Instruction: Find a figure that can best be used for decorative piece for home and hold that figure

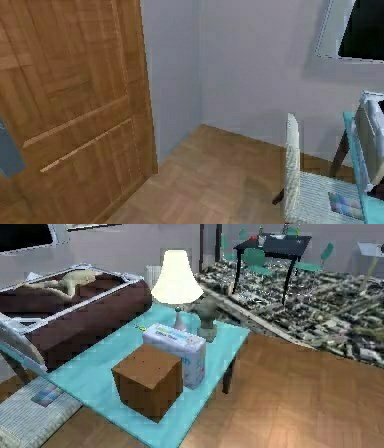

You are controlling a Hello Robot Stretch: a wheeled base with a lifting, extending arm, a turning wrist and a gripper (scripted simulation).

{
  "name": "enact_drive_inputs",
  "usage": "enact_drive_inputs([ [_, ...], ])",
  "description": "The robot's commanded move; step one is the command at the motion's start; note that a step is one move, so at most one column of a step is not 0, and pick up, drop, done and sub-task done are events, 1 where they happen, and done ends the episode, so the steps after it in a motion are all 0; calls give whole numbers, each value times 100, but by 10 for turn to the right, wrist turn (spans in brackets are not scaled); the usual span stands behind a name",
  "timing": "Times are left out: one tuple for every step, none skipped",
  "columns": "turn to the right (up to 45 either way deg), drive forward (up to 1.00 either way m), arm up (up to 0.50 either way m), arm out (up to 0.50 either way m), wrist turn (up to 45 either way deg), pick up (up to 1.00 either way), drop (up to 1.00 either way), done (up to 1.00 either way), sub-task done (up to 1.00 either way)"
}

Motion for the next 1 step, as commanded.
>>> enact_drive_inputs([
  [450,0,0,0,0,0,0,0,0],
])
